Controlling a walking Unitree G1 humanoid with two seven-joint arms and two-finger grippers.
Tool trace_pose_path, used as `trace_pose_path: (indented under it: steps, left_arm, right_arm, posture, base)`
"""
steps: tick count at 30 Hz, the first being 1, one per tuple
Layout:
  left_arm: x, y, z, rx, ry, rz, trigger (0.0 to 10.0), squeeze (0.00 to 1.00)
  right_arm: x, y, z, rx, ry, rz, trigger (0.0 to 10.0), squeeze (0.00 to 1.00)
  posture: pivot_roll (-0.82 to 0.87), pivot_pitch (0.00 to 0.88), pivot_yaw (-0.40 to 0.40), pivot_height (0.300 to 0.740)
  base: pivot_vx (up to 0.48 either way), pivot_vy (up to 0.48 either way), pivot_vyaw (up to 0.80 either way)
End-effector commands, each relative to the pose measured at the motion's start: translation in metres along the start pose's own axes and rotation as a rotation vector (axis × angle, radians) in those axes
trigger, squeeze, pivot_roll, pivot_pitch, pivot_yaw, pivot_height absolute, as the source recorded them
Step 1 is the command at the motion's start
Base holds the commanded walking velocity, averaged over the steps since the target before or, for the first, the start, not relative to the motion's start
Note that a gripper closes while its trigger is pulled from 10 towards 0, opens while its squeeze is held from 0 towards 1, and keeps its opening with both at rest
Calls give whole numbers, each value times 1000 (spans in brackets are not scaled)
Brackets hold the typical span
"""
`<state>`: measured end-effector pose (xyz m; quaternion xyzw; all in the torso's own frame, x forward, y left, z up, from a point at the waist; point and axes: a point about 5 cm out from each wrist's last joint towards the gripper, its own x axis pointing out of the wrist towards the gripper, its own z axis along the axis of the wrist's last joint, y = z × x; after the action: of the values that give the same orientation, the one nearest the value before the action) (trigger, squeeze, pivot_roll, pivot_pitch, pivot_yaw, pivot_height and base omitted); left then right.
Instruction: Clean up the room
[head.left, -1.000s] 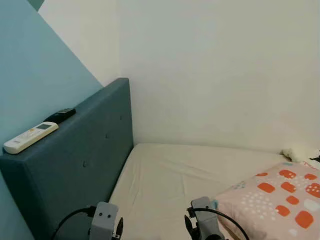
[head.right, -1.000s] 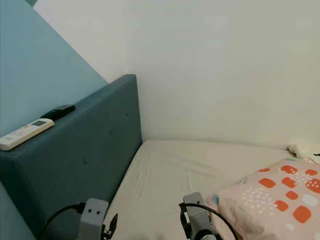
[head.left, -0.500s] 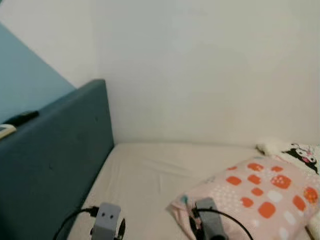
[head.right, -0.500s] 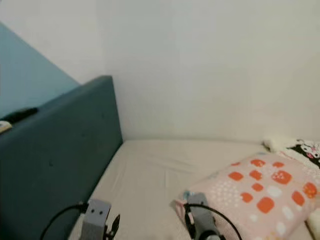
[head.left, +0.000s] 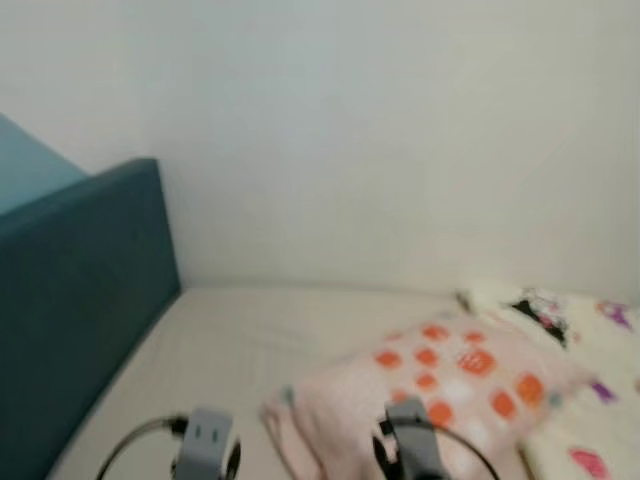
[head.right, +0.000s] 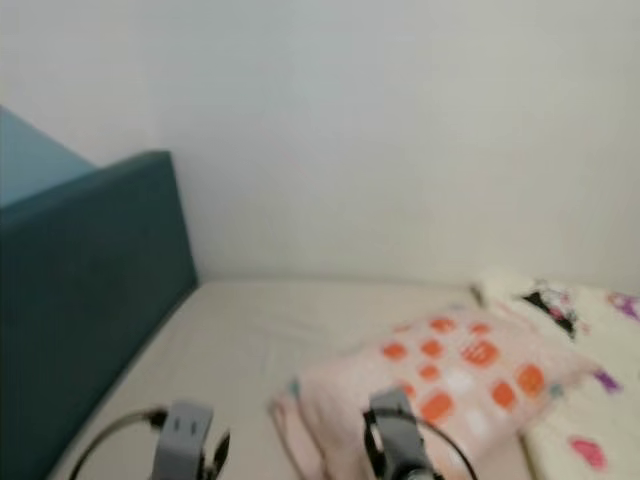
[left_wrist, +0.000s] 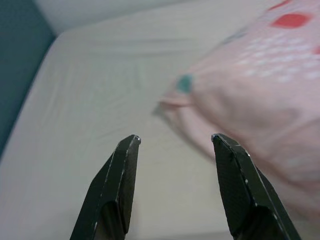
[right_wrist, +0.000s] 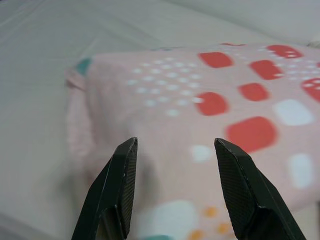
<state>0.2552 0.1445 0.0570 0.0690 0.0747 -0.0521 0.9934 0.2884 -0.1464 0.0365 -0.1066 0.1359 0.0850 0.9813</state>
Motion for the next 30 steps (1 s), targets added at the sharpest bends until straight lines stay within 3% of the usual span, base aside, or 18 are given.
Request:
trace_pose_path:
  steps: [1,12,27,30]
  left_arm:
    - [-2,-7,-4,-12,23,-53,10000,0]
    - [-1,-7,-6,11,43,-32,10000,0]
    - [0,-1,-1,27,8,18,10000,0]
    - [0,-3,-2,16,22,4,10000,0]
  right_arm:
    - [-2,-4,-4,3,14,-14,10000,0]
    - [-2,-4,-4,3,14,-14,10000,0]
    - [-1,-6,-2,0,3,-24,10000,0]
    - [0,-5,-3,-41,11,-41,10000,0]
  posture:
    - [-65,45,-21,740]
    - [-67,45,-21,740]
    - [-64,52,-19,740]
    - [-62,52,-17,740]
  base:
    - [0,0,0]
    - [0,439,0]
    - [0,0,0]
    - [0,0,0]
